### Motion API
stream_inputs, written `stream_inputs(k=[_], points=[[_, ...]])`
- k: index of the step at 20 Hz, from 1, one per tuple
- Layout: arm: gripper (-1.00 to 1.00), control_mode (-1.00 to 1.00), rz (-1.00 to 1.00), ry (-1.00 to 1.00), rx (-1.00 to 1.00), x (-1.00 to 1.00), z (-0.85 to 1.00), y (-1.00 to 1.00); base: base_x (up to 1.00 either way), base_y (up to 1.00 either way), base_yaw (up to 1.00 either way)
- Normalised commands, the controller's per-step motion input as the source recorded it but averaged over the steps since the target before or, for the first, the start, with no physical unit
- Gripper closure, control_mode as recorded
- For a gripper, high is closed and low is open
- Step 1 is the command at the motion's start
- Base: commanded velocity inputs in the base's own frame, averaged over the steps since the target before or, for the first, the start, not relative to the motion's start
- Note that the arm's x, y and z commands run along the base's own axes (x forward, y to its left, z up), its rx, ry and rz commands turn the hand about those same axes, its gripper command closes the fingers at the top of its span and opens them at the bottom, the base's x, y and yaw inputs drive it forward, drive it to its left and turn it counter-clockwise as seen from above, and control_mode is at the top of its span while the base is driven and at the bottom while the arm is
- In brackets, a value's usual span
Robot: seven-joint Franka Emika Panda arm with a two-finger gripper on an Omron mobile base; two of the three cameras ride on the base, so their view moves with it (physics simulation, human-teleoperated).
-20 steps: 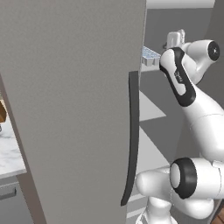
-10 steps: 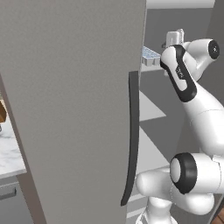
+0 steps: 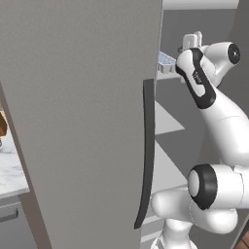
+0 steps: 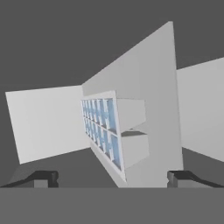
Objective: Open the freezer door, pick up the ice cube tray from the freezer, and place it on the dining counter.
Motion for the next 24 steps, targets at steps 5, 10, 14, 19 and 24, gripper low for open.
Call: stream_inputs(k=[5, 10, 14, 19, 24], points=[[-1.00, -1.00, 0.00, 0.00, 0.00, 0.29, -0.01, 0.00, 0.00, 0.00, 0.00], [-1.00, -1.00, 0.00, 0.00, 0.00, 0.25, -0.02, 0.00, 0.00, 0.00, 0.00], [-1.00, -1.00, 0.00, 0.00, 0.00, 0.21, 0.00, 0.00, 0.00, 0.00, 0.00], [-1.00, -1.00, 0.00, 0.00, 0.00, 0.14, -0.01, 0.00, 0.00, 0.00, 0.00], [-1.00, -1.00, 0.01, 0.00, 0.00, 0.16, -0.13, 0.00, 0.00, 0.00, 0.00]])
